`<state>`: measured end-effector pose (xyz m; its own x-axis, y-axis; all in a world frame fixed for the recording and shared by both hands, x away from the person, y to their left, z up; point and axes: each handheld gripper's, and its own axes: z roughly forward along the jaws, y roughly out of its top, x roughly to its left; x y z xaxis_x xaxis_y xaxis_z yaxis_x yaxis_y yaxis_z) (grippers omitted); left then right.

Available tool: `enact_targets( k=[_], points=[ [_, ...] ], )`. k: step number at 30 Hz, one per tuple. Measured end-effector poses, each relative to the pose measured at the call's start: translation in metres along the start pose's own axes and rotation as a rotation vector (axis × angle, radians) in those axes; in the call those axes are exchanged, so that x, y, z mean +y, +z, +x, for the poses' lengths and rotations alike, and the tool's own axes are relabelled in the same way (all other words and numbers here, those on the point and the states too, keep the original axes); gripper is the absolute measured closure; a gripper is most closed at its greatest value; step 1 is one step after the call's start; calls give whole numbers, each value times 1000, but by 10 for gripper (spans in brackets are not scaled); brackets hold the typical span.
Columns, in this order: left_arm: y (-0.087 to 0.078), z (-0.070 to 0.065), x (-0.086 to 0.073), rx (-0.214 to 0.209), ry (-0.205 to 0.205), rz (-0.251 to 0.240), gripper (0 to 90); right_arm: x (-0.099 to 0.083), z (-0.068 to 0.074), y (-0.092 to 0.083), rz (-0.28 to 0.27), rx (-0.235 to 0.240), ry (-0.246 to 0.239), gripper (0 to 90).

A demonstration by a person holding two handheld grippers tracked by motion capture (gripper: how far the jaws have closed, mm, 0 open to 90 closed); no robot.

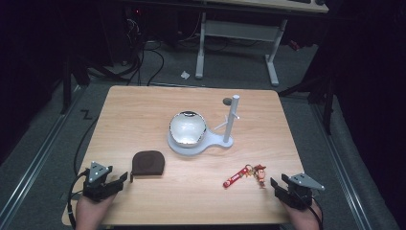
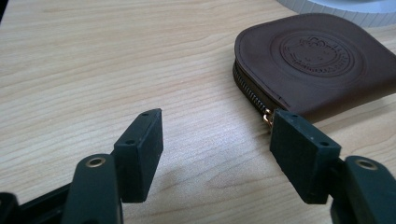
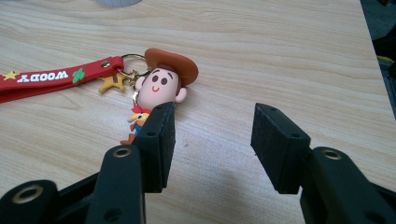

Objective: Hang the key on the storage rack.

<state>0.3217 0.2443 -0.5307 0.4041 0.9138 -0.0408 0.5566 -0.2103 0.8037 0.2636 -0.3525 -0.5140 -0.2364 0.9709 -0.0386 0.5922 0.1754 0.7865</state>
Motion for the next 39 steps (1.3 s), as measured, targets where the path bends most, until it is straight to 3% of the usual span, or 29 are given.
enact_targets(
  k=[26, 32, 39],
  points=[
    [3, -2, 1, -22, -13, -9, 345, -2, -1, 1, 6, 9, 15, 532],
    [2, -4, 1, -23, -29, -13, 359, 0, 1, 0, 5, 20, 9, 606],
    [-2, -3, 2, -25, -35, -31, 360, 17, 4, 0, 71, 51, -8, 621]
  ],
)
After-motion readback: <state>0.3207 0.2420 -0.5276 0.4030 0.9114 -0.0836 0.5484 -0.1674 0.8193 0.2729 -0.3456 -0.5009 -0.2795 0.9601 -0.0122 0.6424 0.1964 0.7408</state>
